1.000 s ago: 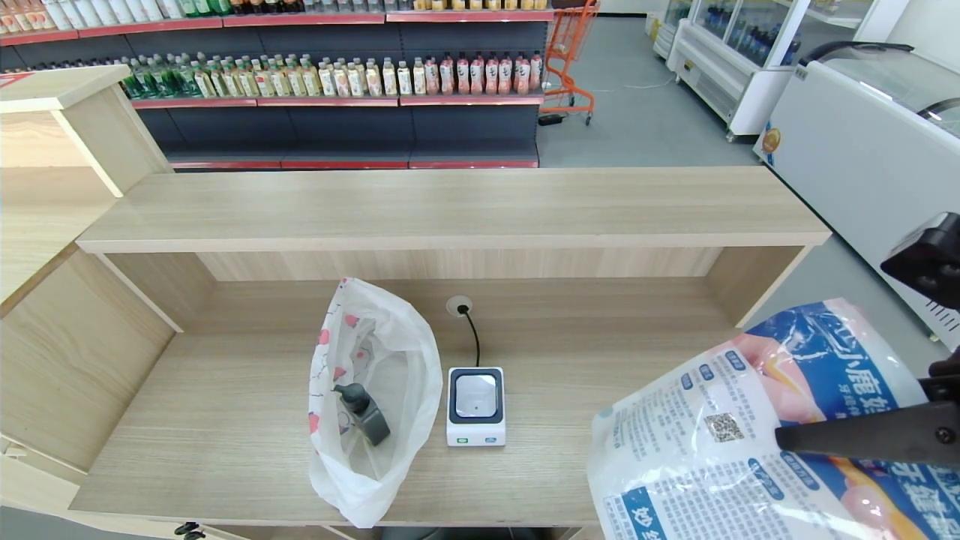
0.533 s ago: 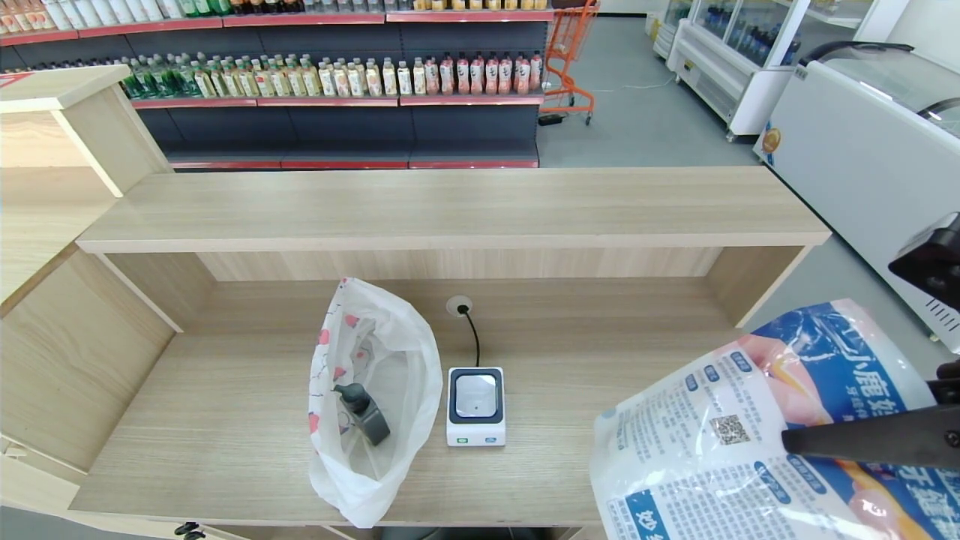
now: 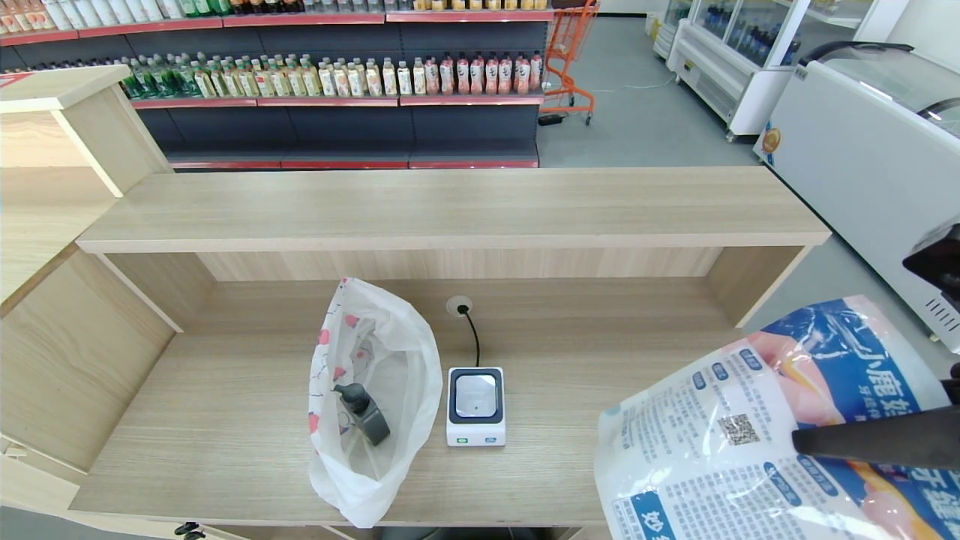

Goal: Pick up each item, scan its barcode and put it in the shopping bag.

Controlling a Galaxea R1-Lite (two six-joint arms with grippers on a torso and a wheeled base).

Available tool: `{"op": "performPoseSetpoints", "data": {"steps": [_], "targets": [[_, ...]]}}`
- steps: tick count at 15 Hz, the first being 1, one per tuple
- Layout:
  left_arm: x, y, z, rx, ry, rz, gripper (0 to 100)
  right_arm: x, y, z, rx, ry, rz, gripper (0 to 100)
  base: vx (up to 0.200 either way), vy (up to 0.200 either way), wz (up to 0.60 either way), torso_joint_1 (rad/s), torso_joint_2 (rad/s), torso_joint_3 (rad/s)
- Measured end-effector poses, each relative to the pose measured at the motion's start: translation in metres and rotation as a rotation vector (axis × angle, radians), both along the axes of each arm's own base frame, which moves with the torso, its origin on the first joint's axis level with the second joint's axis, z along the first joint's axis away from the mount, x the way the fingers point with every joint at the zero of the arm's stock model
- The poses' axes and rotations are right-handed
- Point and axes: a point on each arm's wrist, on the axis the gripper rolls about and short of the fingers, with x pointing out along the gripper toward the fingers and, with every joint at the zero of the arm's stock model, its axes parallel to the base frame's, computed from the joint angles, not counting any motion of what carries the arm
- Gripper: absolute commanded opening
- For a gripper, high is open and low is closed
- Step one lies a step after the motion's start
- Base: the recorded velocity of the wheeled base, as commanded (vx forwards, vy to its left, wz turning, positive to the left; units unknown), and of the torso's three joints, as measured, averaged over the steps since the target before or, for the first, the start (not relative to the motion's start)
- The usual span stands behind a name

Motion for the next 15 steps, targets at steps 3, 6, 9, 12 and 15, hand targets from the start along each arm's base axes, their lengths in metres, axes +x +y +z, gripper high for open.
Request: {"op": "performPoseSetpoints", "data": {"steps": [3, 6, 9, 12, 15], "targets": [[0.0, 0.0, 0.0, 0.0, 0.0, 0.0, 100, 0.004, 0.0, 0.017, -0.035, -0.26, -0.065, 0, 0.0, 0.0, 0.0, 0.0, 0.0, 0.0], [0.0, 0.0, 0.0, 0.0, 0.0, 0.0, 100, 0.007, 0.001, 0.025, -0.261, -0.742, -0.126, 0, 0.0, 0.0, 0.0, 0.0, 0.0, 0.0], [0.0, 0.0, 0.0, 0.0, 0.0, 0.0, 100, 0.013, 0.001, 0.006, -0.493, -0.947, -0.164, 0, 0.0, 0.0, 0.0, 0.0, 0.0, 0.0], [0.0, 0.0, 0.0, 0.0, 0.0, 0.0, 100, 0.017, 0.001, -0.022, -0.608, -1.153, -0.169, 0, 0.0, 0.0, 0.0, 0.0, 0.0, 0.0], [0.0, 0.0, 0.0, 0.0, 0.0, 0.0, 100, 0.02, 0.0, -0.041, -0.733, -1.306, -0.068, 0, 0.0, 0.0, 0.0, 0.0, 0.0, 0.0]]}}
